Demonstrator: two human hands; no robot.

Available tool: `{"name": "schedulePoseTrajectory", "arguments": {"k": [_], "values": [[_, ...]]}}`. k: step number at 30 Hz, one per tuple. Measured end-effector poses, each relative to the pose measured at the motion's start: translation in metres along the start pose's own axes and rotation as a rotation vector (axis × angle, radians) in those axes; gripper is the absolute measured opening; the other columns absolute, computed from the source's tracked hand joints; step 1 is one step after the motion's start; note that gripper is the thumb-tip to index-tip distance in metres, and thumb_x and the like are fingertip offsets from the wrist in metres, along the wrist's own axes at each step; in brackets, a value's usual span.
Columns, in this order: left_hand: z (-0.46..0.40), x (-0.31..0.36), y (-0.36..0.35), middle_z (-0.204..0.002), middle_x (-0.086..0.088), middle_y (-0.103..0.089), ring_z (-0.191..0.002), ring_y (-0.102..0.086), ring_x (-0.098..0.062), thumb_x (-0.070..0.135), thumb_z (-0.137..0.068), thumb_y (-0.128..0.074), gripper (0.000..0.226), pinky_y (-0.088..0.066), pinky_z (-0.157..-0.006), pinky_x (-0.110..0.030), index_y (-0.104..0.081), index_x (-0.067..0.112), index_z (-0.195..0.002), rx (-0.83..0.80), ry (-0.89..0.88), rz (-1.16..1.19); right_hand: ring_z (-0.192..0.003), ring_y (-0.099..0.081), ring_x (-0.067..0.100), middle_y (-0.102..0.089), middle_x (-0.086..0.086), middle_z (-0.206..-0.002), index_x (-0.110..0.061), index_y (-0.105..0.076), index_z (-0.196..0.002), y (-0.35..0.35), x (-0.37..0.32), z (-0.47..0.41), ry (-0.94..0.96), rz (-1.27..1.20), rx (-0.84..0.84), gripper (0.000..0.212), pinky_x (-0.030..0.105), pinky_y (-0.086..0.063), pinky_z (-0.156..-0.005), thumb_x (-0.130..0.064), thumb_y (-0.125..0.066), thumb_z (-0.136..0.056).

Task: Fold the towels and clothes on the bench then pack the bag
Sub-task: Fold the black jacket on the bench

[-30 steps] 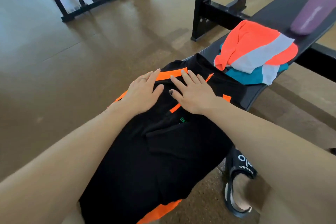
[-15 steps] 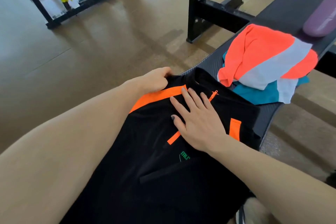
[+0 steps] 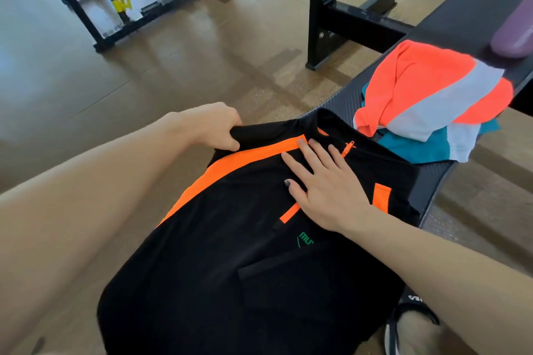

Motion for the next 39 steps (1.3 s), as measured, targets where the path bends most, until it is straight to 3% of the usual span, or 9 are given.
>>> {"name": "schedulePoseTrajectory", "arguments": {"k": [4, 7, 9, 16, 24, 27, 31, 35, 39], "values": [[0.033, -0.029, 0.006, -0.089, 0.002, -0.067, -0.08, -0.065, -0.016, 0.034, -0.094, -0.064, 0.019, -0.056, -0.074, -0.036, -0.073, 0.018, -0.097, 0.037, 0.022, -0.143, -0.156, -0.004, 0.022, -0.011, 0.004, -0.169, -0.036, -0.018, -0.159, 0.001, -0.002, 0.0, -0.011, 0.01, -0.004, 0.061, 0.046, -0.005, -0.126, -0.057, -0.012, -0.102], [0.054, -0.043, 0.014, -0.098, 0.003, -0.053, -0.082, -0.058, -0.016, 0.033, -0.093, -0.062, 0.017, -0.053, -0.077, -0.038, -0.07, 0.018, -0.088, 0.102, 0.035, -0.162, -0.156, -0.003, 0.021, -0.009, 0.004, -0.169, -0.037, -0.018, -0.159, 0.002, -0.002, 0.0, -0.02, 0.007, -0.007, 0.062, 0.045, -0.004, -0.126, -0.058, -0.011, -0.101], [0.069, -0.047, 0.013, -0.093, 0.003, -0.055, -0.082, -0.058, -0.016, 0.026, -0.091, -0.062, 0.011, -0.052, -0.076, -0.039, -0.064, 0.021, -0.082, 0.099, 0.052, -0.164, -0.156, 0.002, 0.02, -0.004, 0.003, -0.169, -0.038, -0.013, -0.16, 0.001, -0.002, 0.0, -0.02, 0.011, -0.031, 0.062, 0.044, -0.001, -0.126, -0.058, -0.01, -0.101], [0.118, -0.041, 0.006, -0.067, 0.01, -0.058, -0.066, -0.058, -0.008, 0.023, -0.095, -0.059, 0.032, -0.047, -0.065, -0.032, -0.047, 0.034, -0.068, 0.19, 0.047, -0.086, -0.156, 0.004, 0.02, 0.001, 0.004, -0.169, -0.037, -0.009, -0.16, 0.004, -0.003, -0.001, -0.022, 0.018, -0.054, 0.061, 0.044, 0.001, -0.126, -0.058, -0.011, -0.103], [0.171, 0.019, -0.035, -0.068, 0.011, -0.057, -0.065, -0.057, -0.002, 0.014, -0.092, -0.06, 0.021, -0.05, -0.064, -0.028, -0.048, 0.031, -0.089, 0.141, -0.026, 0.222, -0.155, 0.008, 0.022, 0.009, 0.005, -0.169, -0.037, -0.003, -0.16, 0.007, -0.005, -0.007, -0.043, 0.046, -0.157, 0.063, 0.045, 0.001, -0.126, -0.059, -0.011, -0.102], [0.181, 0.04, -0.066, -0.064, 0.009, -0.054, -0.068, -0.055, -0.004, 0.01, -0.091, -0.058, 0.019, -0.051, -0.067, -0.025, -0.051, 0.028, -0.093, 0.13, -0.023, 0.327, -0.155, 0.004, 0.025, 0.005, 0.008, -0.169, -0.035, -0.007, -0.16, 0.01, -0.006, -0.011, -0.051, 0.046, -0.163, 0.064, 0.048, -0.003, -0.125, -0.059, -0.015, -0.102], [0.187, 0.066, -0.109, -0.078, 0.012, -0.053, -0.077, -0.051, -0.005, 0.014, -0.091, -0.055, 0.016, -0.042, -0.072, -0.029, -0.048, 0.027, -0.098, 0.14, -0.015, 0.288, -0.154, -0.008, 0.031, -0.008, 0.014, -0.167, -0.029, -0.02, -0.158, 0.017, -0.013, -0.011, -0.054, 0.065, -0.143, 0.061, 0.051, -0.015, -0.123, -0.052, -0.029, -0.103], [0.193, 0.072, -0.13, -0.101, 0.015, -0.044, -0.08, -0.051, -0.008, 0.031, -0.091, -0.062, 0.033, -0.047, -0.069, -0.027, -0.042, 0.026, -0.116, 0.337, 0.121, 0.273, -0.146, -0.026, 0.033, -0.035, 0.015, -0.155, -0.021, -0.036, -0.151, 0.027, -0.028, -0.007, 0.03, 0.072, -0.034, 0.057, 0.049, -0.028, -0.117, -0.045, -0.041, -0.1], [0.195, 0.071, -0.147, -0.1, 0.008, -0.043, -0.088, -0.049, -0.013, 0.043, -0.093, -0.056, 0.026, -0.043, -0.068, -0.027, -0.044, 0.022, -0.103, 0.378, 0.213, 0.228, -0.145, -0.031, 0.031, -0.041, 0.013, -0.153, -0.022, -0.038, -0.152, 0.031, -0.041, -0.001, 0.082, 0.029, -0.001, 0.057, 0.049, -0.03, -0.116, -0.046, -0.04, -0.101]]}}
Point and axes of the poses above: each hand's wrist, its own z-axis away from the middle knuckle, its own y-axis out of the back of the hand, x = y × z, the point moved 5 cm from there along -z, towards the middle knuckle
